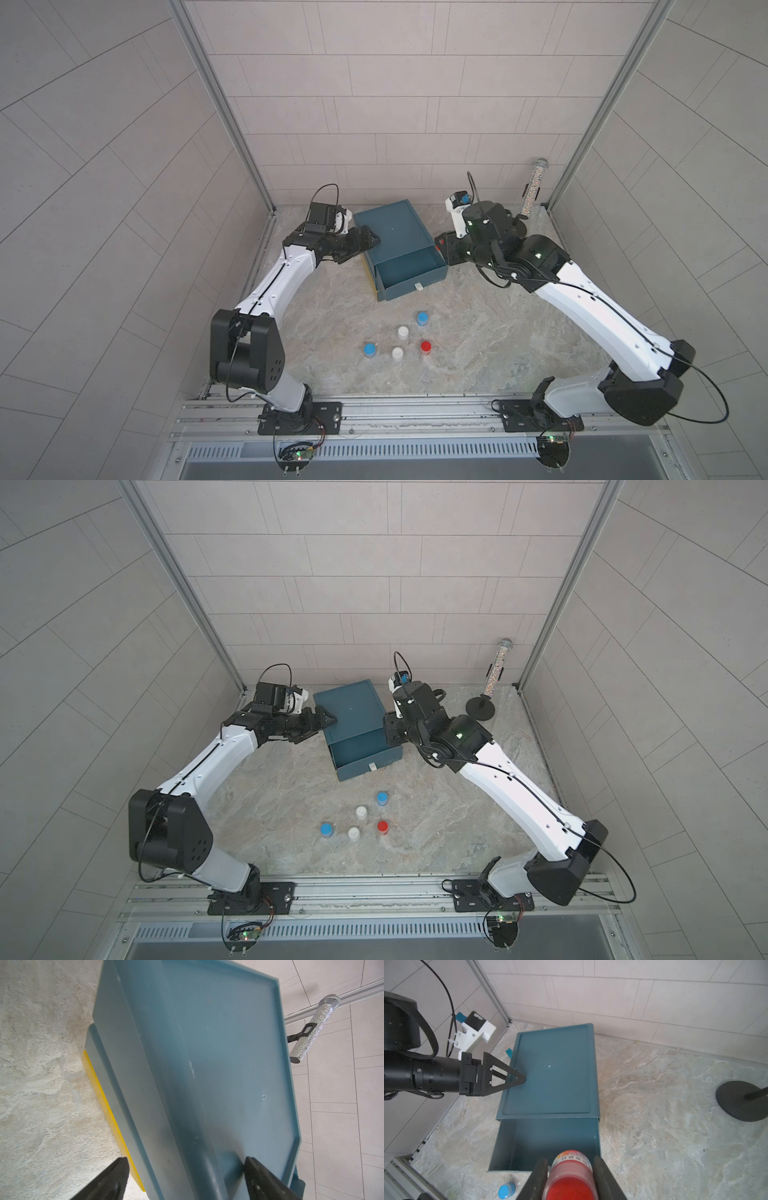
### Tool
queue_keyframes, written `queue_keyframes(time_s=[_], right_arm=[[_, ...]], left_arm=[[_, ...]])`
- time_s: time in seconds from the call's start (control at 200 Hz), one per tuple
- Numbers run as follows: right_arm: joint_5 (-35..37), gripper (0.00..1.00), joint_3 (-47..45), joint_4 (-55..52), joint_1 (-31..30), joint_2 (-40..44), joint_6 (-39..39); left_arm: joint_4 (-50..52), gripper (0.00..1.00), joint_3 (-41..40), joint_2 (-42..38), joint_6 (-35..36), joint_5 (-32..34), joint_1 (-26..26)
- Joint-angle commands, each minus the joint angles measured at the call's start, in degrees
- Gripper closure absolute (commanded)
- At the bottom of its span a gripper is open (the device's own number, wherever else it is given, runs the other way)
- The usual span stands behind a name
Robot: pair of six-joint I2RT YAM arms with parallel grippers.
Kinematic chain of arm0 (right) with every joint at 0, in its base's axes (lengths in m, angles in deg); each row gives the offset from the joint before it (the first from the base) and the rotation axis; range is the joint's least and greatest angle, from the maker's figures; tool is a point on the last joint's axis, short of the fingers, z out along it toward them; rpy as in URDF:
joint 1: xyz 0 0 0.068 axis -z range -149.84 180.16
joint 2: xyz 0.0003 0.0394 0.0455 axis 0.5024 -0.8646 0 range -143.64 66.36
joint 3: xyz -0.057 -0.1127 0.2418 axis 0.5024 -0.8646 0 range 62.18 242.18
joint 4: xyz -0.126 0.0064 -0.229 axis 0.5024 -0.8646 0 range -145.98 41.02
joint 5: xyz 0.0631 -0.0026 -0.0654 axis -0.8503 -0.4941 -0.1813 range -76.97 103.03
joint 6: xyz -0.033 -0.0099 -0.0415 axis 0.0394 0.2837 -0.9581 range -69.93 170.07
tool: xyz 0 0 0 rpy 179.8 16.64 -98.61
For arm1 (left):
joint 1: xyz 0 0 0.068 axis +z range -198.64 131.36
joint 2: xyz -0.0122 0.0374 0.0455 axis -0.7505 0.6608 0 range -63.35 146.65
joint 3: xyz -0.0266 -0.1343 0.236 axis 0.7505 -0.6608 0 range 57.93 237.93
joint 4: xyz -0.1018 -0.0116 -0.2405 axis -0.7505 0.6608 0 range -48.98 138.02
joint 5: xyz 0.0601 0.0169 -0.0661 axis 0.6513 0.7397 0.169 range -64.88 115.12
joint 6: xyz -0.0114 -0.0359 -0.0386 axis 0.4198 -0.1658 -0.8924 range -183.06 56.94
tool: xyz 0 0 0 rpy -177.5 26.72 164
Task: Put the paint cans in the drawer according to color
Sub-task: Place the paint can in the drawer.
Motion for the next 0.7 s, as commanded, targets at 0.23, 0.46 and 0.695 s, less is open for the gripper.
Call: queue_keyframes(time_s=[0.23, 0.46, 0.695], right_arm=[[-4.5, 0.90, -2.4, 1.6, -0.7, -7.2, -0.9], [-0.7, 0.90, -5.5, 2.7, -0.7, -8.9, -3.0], [0.1, 0.90, -5.3, 1.4, -0.8, -11.3, -5.3]], left_arm=[[3.1, 0.07, -0.3, 1.3, 0.3, 0.3, -0.2], [2.9, 0.07, -0.4, 1.1, 0.0, -0.2, -0.1], [2.9, 0.07, -0.3, 1.1, -0.4, -0.6, -0.2]])
